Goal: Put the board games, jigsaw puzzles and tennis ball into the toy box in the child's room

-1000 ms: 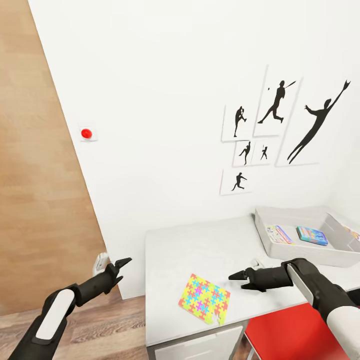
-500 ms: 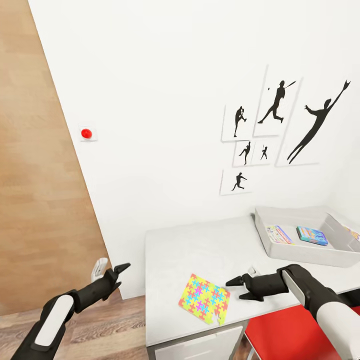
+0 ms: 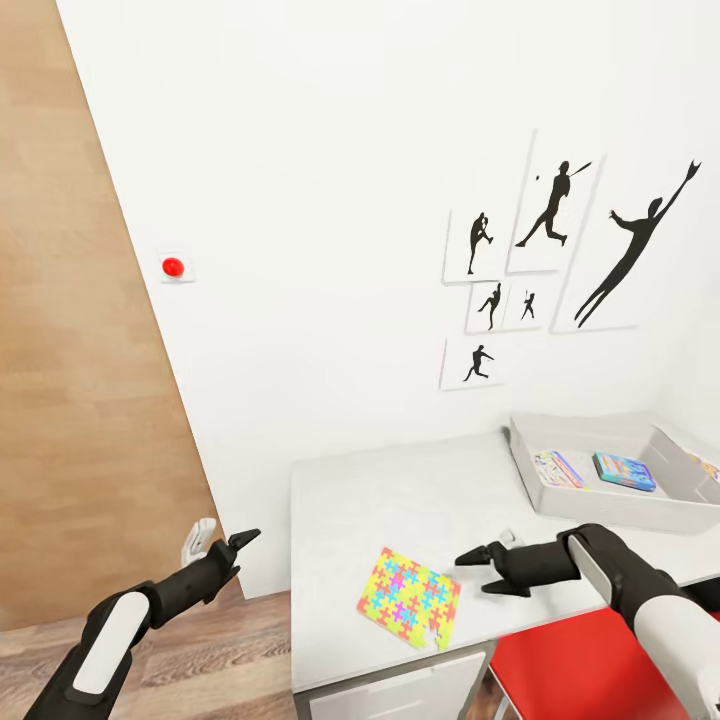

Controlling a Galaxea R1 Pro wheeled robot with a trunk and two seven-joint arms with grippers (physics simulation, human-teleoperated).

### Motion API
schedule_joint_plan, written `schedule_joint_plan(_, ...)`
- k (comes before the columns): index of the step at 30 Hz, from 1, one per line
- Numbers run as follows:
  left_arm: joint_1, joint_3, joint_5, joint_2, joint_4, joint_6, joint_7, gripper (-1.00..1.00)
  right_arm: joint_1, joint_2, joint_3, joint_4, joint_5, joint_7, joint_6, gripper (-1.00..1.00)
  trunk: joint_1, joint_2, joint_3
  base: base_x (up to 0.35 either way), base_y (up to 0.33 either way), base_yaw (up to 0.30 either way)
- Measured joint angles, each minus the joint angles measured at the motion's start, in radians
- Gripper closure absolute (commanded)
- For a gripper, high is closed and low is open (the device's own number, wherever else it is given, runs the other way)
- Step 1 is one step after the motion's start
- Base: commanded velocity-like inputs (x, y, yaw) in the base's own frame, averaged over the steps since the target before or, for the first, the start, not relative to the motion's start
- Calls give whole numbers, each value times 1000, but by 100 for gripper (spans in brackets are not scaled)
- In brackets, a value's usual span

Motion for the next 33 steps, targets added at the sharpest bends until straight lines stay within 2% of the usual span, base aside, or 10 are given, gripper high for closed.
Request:
schedule_joint_plan(7, 0, 0, -3, 0, 0, -2, 0, -100, -9, -1, -4, 3, 0, -17, 0, -100, 0, 0, 0, 0, 0, 0)
schedule_joint_plan(17, 0, 0, -4, 0, 1, -3, 0, -100, -14, 11, -5, 34, -3, -106, 0, -100, 0, 0, 0, 0, 0, 0)
schedule_joint_plan(24, 0, 0, -3, 0, 1, -3, 0, -100, -15, 42, -6, 54, -7, -160, 1, -100, 0, 0, 0, 0, 0, 0)
schedule_joint_plan(33, 0, 0, -3, 0, 1, -4, 0, -100, -15, 58, -6, 57, -8, -200, 1, -100, 0, 0, 0, 0, 0, 0)
